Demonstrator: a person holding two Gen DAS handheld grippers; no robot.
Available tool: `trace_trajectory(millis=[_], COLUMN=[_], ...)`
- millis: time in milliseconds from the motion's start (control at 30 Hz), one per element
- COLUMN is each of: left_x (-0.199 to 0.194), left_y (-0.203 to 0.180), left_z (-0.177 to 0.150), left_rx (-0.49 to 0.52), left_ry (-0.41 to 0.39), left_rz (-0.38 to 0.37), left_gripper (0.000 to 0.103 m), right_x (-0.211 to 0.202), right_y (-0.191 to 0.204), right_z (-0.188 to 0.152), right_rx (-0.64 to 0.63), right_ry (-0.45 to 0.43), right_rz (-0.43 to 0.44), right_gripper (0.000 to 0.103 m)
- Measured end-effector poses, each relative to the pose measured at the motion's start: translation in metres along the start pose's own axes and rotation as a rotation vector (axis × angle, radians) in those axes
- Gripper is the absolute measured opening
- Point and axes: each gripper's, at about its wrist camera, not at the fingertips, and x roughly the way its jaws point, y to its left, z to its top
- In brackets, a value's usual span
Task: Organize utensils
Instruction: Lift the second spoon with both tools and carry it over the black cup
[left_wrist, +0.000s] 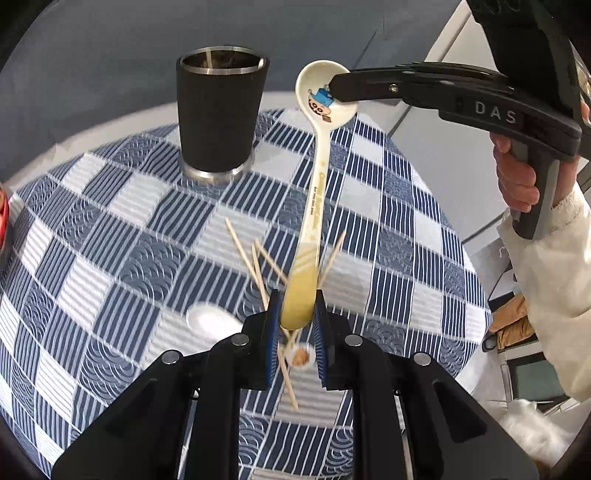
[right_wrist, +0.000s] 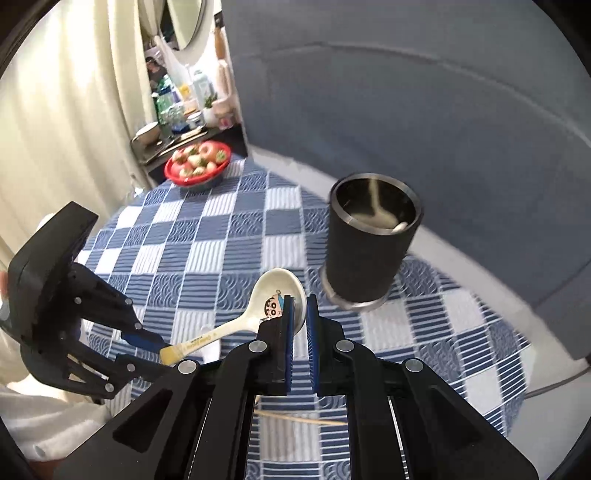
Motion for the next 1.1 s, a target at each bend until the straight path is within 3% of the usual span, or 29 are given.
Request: trace_trajectory(millis=[233, 733, 1100], left_x=[-0.010, -0.011, 0.016], left_y=[-0.004, 0.016, 0.043], left_z=[0.048, 0.152, 0.196], left_rx=[0.067, 0.160, 0.167], left_ry=[-0.040, -0.079, -0.067], left_rz=[0.035, 0.004, -0.028], left_gripper=[0.018, 0.018, 0.019], right_x=[-0.020, -0.048, -0.033], right_y=[-0.021, -0.065, -0.078], right_z=[0.034, 0.094, 0.118], right_rx=[-0.022, -0.046, -0.080], right_ry=[-0.050, -0.131, -0.152], right_rz=[-0.064, -0.204, -0.258], right_gripper=[0.006, 0.006, 0.006])
